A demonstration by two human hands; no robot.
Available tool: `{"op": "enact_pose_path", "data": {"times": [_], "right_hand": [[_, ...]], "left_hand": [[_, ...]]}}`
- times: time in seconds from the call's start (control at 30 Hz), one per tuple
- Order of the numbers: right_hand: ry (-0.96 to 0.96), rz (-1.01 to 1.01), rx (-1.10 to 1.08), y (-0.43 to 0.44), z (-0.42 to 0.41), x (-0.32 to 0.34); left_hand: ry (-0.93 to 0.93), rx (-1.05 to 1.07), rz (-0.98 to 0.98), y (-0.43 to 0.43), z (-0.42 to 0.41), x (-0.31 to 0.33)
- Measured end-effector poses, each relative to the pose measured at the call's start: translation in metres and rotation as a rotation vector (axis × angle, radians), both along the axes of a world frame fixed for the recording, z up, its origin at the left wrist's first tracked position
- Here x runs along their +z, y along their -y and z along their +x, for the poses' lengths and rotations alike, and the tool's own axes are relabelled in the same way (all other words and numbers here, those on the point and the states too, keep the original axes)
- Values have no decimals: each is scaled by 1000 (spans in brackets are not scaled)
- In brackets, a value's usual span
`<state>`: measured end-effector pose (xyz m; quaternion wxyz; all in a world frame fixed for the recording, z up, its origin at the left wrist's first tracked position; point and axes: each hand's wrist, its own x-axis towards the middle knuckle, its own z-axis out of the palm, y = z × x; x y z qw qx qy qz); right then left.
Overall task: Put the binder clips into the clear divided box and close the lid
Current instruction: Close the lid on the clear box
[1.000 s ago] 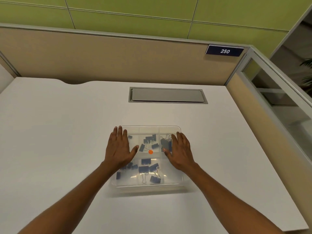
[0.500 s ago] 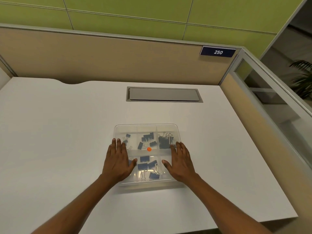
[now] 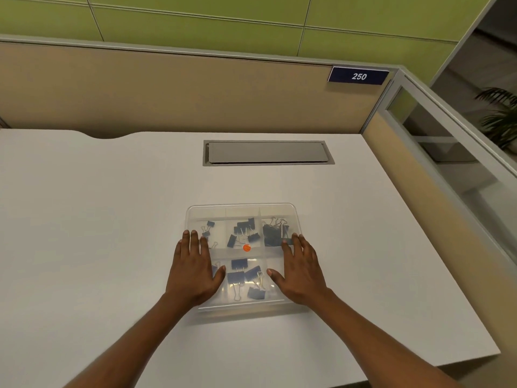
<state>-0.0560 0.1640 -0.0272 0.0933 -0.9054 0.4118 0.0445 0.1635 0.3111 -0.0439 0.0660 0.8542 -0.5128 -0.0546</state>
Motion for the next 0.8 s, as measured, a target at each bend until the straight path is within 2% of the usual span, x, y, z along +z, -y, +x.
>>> {"op": "enact_pose_path", "data": {"times": [0.47,0.67,0.8], "right_hand": [[39,6,-29,-1,-1,2],[248,48,-53,-3,-8,9],[249,47,-30,-5,-10,10]], "left_hand": [[17,39,10,2,-4,3],[-22,86,-7,3,-9,12],[54,81,43,0,-12,19]]}}
